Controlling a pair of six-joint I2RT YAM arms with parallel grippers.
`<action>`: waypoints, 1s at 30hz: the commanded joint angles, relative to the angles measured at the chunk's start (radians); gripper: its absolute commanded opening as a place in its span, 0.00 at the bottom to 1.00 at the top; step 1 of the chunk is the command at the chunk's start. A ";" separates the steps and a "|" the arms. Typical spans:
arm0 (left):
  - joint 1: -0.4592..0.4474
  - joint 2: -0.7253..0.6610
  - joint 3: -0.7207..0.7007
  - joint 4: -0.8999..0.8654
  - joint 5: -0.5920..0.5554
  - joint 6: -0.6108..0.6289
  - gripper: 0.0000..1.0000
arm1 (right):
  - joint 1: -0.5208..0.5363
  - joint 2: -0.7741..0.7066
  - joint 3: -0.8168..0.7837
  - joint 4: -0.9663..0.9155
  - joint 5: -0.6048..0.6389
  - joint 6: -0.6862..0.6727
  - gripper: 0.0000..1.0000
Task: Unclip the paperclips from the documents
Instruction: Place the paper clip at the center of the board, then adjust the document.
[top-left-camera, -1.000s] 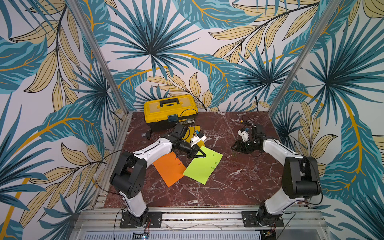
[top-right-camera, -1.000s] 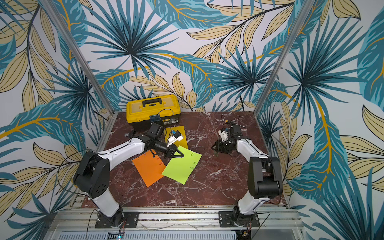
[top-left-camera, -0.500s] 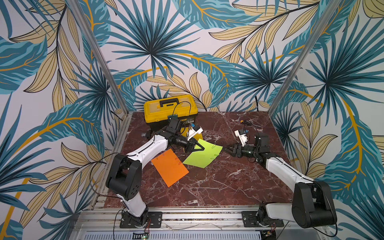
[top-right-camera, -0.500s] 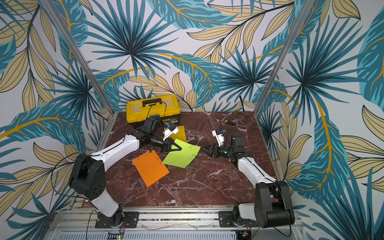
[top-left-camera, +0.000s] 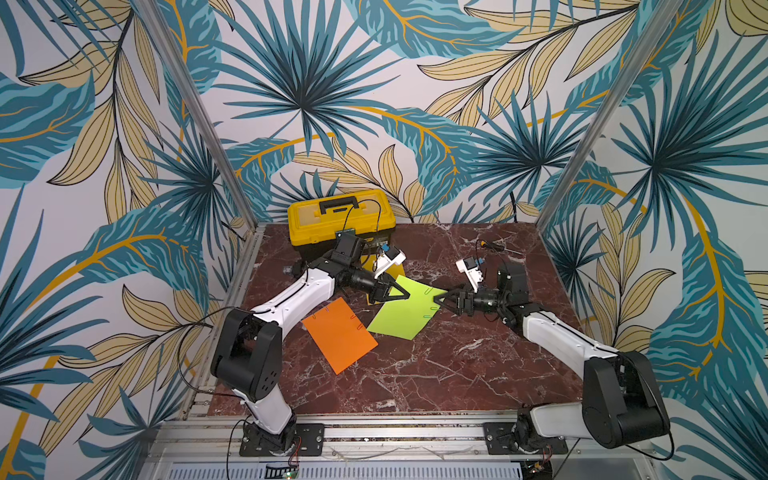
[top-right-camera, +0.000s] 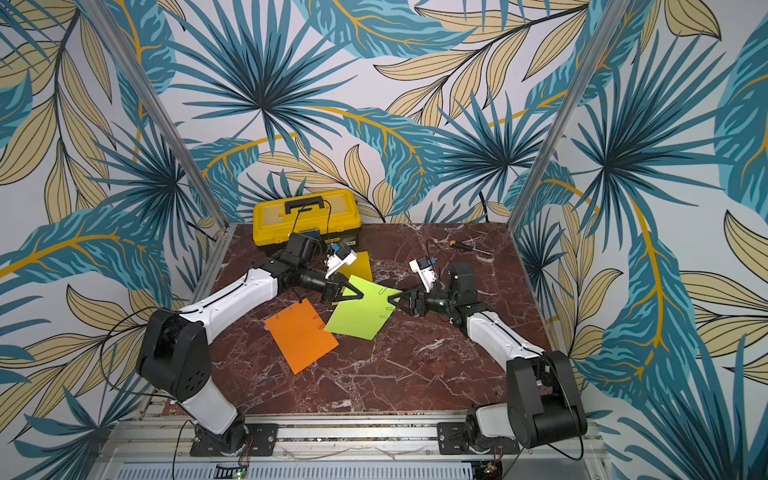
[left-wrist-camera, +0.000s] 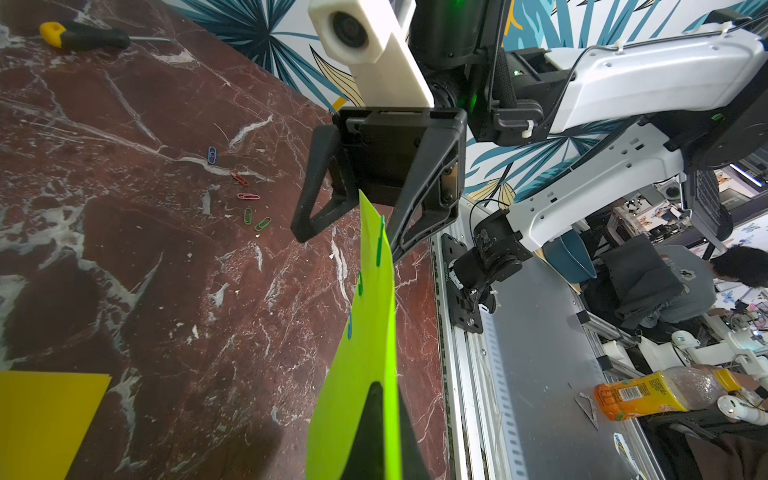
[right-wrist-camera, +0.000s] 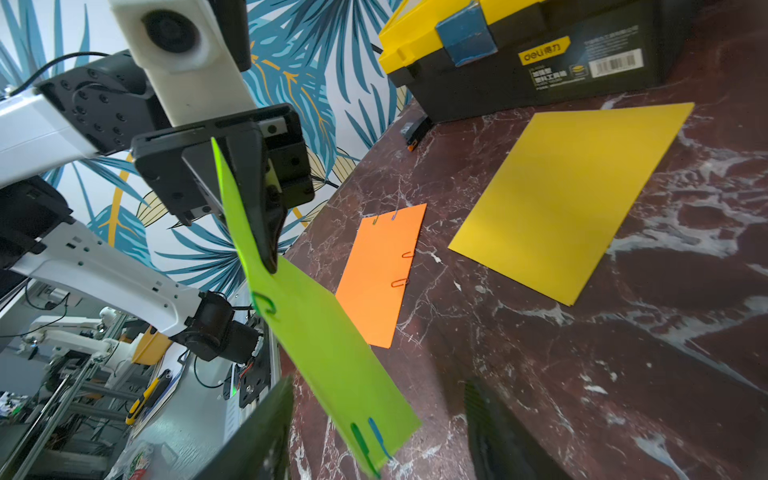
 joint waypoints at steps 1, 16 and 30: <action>0.009 -0.020 0.038 -0.007 0.016 -0.003 0.00 | 0.009 0.005 0.000 0.093 -0.063 0.061 0.59; 0.016 -0.002 0.038 -0.006 0.006 0.002 0.00 | 0.014 -0.022 0.002 0.077 -0.091 0.101 0.14; 0.015 0.027 0.051 -0.007 0.028 -0.051 0.27 | 0.017 -0.021 0.103 -0.168 -0.099 -0.037 0.03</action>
